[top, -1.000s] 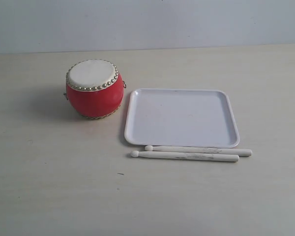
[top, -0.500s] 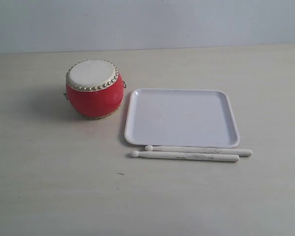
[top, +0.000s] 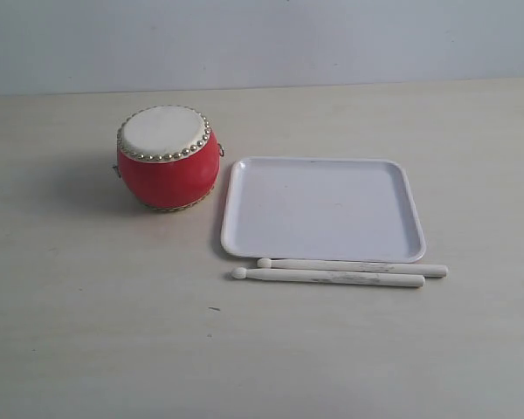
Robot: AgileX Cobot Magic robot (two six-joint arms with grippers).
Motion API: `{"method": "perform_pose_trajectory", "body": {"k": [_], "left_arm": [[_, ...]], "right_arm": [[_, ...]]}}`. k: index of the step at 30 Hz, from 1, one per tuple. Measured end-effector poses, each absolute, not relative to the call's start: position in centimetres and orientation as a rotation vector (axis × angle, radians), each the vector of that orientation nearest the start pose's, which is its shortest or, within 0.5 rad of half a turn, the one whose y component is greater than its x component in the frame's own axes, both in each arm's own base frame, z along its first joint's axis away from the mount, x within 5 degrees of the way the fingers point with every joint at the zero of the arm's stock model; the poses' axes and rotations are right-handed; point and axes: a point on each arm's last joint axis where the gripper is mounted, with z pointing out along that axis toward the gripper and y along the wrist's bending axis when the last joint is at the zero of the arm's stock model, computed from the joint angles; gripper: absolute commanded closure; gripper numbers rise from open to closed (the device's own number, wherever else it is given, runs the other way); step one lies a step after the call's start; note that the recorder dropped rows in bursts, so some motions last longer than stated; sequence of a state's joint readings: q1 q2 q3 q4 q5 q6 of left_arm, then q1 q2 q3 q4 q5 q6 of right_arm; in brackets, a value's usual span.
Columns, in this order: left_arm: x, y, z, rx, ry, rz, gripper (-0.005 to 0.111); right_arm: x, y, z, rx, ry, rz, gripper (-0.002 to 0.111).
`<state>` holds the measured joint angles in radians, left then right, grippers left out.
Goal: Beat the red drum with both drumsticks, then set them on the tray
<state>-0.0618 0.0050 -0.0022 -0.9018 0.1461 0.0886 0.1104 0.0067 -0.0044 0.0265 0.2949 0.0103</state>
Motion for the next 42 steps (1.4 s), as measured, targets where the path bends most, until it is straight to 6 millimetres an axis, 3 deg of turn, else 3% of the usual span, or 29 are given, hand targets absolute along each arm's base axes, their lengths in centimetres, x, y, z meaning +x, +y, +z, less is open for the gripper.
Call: {"method": "perform_pose_trajectory", "body": {"k": [2, 5, 10, 13, 17, 21, 25, 31, 42], "left_arm": [[5.4, -1.5, 21.2, -0.484, 1.543, -0.776, 0.107], [4.8, -1.8, 24.1, -0.405, 1.488, -0.788, 0.107], [2.7, -1.8, 31.4, -0.280, 1.310, -0.774, 0.107], [2.5, -2.0, 34.7, -0.214, 1.293, -0.757, 0.107], [4.0, -3.0, 38.1, -0.122, 1.369, -0.783, 0.107], [7.2, -4.7, 40.6, 0.009, 1.522, -0.881, 0.107], [10.8, -6.1, 41.0, 0.100, 1.696, -0.986, 0.107], [14.5, -7.5, 39.2, 0.186, 1.874, -1.038, 0.107], [13.2, -13.6, 38.0, 0.455, 1.839, -1.113, 0.107]], "right_arm": [[5.4, 0.7, 18.8, -0.072, 1.781, 0.112, 0.108], [5.4, 0.7, 18.8, -0.072, 1.781, 0.112, 0.108], [5.4, 0.7, 18.8, -0.072, 1.781, 0.112, 0.108], [5.4, 0.7, 18.8, -0.072, 1.781, 0.112, 0.108], [5.4, 0.7, 18.8, -0.072, 1.781, 0.112, 0.108], [5.4, 0.7, 18.8, -0.072, 1.781, 0.112, 0.108], [5.4, 0.7, 18.8, -0.072, 1.781, 0.112, 0.108], [5.4, 0.7, 18.8, -0.072, 1.781, 0.112, 0.108], [5.4, 0.7, 18.8, -0.072, 1.781, 0.112, 0.108]]}}
